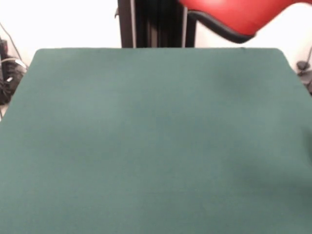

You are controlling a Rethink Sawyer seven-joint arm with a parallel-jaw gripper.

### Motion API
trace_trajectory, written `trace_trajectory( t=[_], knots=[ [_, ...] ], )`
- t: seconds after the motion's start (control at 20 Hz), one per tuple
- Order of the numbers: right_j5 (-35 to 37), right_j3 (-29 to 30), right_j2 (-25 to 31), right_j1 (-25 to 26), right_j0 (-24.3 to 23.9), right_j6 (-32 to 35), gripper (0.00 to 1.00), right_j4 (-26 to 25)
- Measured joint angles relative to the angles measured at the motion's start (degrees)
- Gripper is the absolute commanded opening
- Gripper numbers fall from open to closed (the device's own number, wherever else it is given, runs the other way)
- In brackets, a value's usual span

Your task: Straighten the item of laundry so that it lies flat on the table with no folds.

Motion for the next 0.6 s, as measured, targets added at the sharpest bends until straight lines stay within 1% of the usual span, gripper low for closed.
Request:
trace_trajectory(
  t=[0.3, 0.4, 0.45, 0.55, 0.6],
  knots=[
    [0.0, 0.2, -1.3, 2.5, -1.1, 0.0, 0.00, -3.3],
    [0.0, 0.2, -1.8, 3.4, -0.9, 0.0, 0.00, -4.3],
    [0.1, 0.2, -2.8, 4.2, -0.4, 0.0, 0.00, -5.9],
    [0.3, 0.1, -3.7, 4.7, 0.1, 0.0, 0.00, -7.1],
    [0.9, 0.0, -5.1, 5.2, 0.8, 0.0, 0.00, -8.6]
  ],
)
